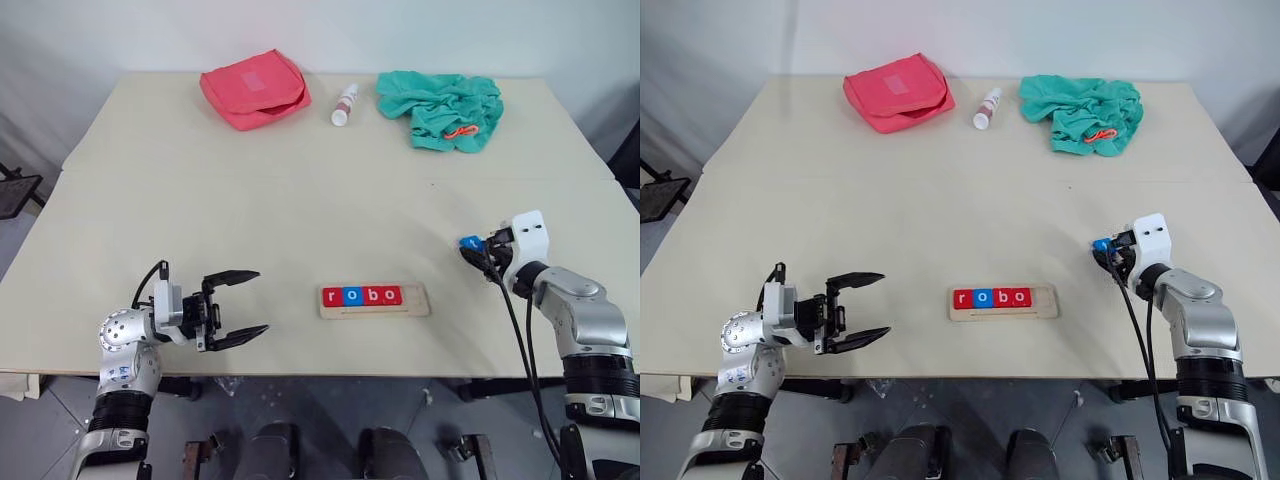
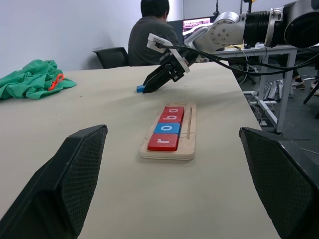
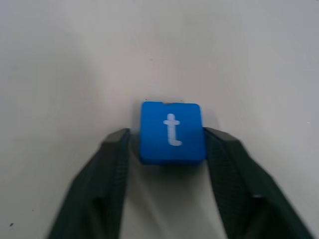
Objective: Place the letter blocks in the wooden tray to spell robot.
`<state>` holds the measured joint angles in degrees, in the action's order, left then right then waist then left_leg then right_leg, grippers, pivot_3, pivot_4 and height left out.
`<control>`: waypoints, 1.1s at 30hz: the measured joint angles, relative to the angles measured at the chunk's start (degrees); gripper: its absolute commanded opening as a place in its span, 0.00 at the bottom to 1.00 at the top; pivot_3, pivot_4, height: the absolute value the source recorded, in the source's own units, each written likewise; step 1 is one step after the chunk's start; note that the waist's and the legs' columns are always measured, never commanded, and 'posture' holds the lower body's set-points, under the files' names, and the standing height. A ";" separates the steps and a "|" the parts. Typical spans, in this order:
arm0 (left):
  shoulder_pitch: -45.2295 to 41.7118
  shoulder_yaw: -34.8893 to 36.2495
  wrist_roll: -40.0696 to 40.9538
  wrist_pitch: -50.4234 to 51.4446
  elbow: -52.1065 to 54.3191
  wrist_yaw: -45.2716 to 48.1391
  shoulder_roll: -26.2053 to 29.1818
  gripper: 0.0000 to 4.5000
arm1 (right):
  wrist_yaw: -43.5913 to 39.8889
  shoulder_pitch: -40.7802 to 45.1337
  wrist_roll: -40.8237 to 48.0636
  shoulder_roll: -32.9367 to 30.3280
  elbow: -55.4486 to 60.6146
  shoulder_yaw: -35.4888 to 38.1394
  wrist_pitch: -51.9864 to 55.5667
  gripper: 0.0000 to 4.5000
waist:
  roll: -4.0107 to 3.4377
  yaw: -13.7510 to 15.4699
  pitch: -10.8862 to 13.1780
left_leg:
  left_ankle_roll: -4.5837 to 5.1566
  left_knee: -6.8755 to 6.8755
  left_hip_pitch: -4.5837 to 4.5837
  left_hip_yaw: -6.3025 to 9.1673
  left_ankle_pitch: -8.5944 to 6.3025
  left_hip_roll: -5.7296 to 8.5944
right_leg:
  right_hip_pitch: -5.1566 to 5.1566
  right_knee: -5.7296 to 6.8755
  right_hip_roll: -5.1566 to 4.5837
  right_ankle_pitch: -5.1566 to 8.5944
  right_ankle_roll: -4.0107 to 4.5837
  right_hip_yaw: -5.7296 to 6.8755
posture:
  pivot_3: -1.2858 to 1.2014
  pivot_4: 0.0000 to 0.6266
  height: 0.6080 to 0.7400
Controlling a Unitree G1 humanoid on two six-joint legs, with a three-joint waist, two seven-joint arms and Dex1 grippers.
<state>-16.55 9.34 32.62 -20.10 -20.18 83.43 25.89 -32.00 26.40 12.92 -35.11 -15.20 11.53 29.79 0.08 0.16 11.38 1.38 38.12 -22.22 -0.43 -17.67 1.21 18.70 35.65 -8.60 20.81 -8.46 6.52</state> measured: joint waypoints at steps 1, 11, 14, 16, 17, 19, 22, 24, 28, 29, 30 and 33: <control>-0.01 0.00 -0.02 0.00 -0.02 0.00 0.00 1.00 | 0.02 -0.01 0.01 0.00 0.05 0.02 0.02 0.33 | 0.00 0.00 0.00 | 0.00 0.00 0.00 0.00 0.00 0.00 | 0.00 0.00 0.00 0.00 0.00 0.00 | 0.52 0.24 1.00; -0.71 0.00 -0.09 0.12 -0.79 1.26 0.15 1.00 | 8.02 -13.11 4.87 4.40 24.49 4.38 13.43 0.33 | -0.02 0.27 0.01 | -0.01 -0.10 -0.05 0.01 0.00 -0.01 | 0.09 0.00 0.01 0.00 0.00 0.00 | 0.52 0.24 1.00; -0.78 0.04 -0.07 0.40 -0.92 1.88 0.24 1.00 | 10.95 -18.26 6.66 6.44 34.05 5.52 18.47 0.33 | -0.03 0.29 0.02 | -0.01 -0.10 -0.05 -0.02 0.00 0.00 | 0.11 -0.01 0.00 0.00 0.00 -0.06 | 0.52 0.24 1.00; -0.79 0.10 -0.02 0.75 -1.04 2.45 0.43 1.00 | 12.99 -21.51 7.75 8.04 40.08 6.55 21.47 0.33 | -0.03 0.30 0.02 | -0.01 -0.10 -0.05 -0.01 0.00 0.00 | 0.11 -0.01 0.01 0.00 0.00 -0.08 | 0.52 0.24 1.00; -0.79 0.10 -0.02 0.79 -1.07 2.46 0.49 1.00 | 13.25 -21.86 7.85 8.30 40.76 6.74 21.78 0.33 | -0.03 0.28 0.02 | -0.01 -0.10 -0.04 -0.02 0.00 0.00 | 0.11 -0.01 0.01 0.00 0.00 -0.09 | 0.52 0.24 1.00; -0.94 0.16 -0.01 0.96 -1.43 2.50 0.87 1.00 | 15.34 -23.93 8.19 9.78 44.52 7.57 23.64 0.33 | -0.03 0.29 0.02 | -0.01 -0.11 -0.03 -0.02 -0.01 0.00 | 0.12 0.01 0.02 0.00 0.00 -0.11 | 0.52 0.24 1.00; -1.35 0.37 0.00 1.27 -2.97 2.51 1.80 1.00 | 17.79 -26.97 9.39 12.93 50.07 7.80 26.55 0.33 | -0.03 0.14 0.02 | -0.01 -0.14 -0.04 -0.03 -0.01 0.01 | 0.16 0.01 0.02 0.00 0.00 -0.14 | 0.52 0.24 1.00; -1.58 0.37 0.01 1.30 -3.14 2.51 1.83 1.00 | 18.77 -27.43 9.92 13.67 51.47 7.77 27.82 0.33 | -0.03 0.04 0.02 | -0.01 -0.13 -0.03 -0.07 -0.01 0.03 | 0.17 0.01 0.01 0.00 0.00 -0.20 | 0.52 0.24 1.00; -2.15 0.37 0.02 1.30 -3.22 2.52 1.83 1.00 | 20.25 -28.15 10.02 15.20 53.09 7.56 28.28 0.33 | -0.03 -0.06 0.01 | -0.01 -0.15 -0.03 -0.06 -0.01 0.02 | 0.19 0.02 0.02 0.00 0.00 -0.20 | 0.52 0.24 1.00; -2.23 0.34 0.02 1.30 -3.22 2.52 1.80 1.00 | 20.52 -28.25 10.01 15.72 53.09 7.41 28.22 0.41 | -0.03 -0.13 0.02 | -0.01 -0.16 -0.03 -0.06 -0.01 0.02 | 0.20 0.02 0.02 0.00 0.00 -0.20 | 0.52 0.24 1.00; -2.27 0.32 0.02 1.30 -3.21 2.52 1.77 1.00 | 20.79 -28.44 10.02 16.23 53.09 7.25 28.16 0.49 | -0.03 -0.16 0.02 | -0.01 -0.16 -0.03 -0.07 -0.01 0.02 | 0.20 0.03 0.02 0.00 0.00 -0.21 | 0.52 0.24 1.00; -2.26 0.30 0.02 1.29 -3.21 2.52 1.75 1.00 | 21.31 -28.91 10.00 16.93 53.09 7.21 27.75 0.71 | -0.03 -0.15 0.02 | -0.01 -0.17 -0.03 -0.08 -0.01 0.03 | 0.23 0.08 0.02 0.00 0.00 -0.22 | 0.52 0.24 1.00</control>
<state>-18.81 9.65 32.64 -18.80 -23.39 85.95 27.65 -10.69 -2.51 22.92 -18.17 37.89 18.73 57.53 0.05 0.01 11.40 1.37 37.95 -22.25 -0.50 -17.67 1.24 18.93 35.72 -8.58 20.81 -8.46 6.30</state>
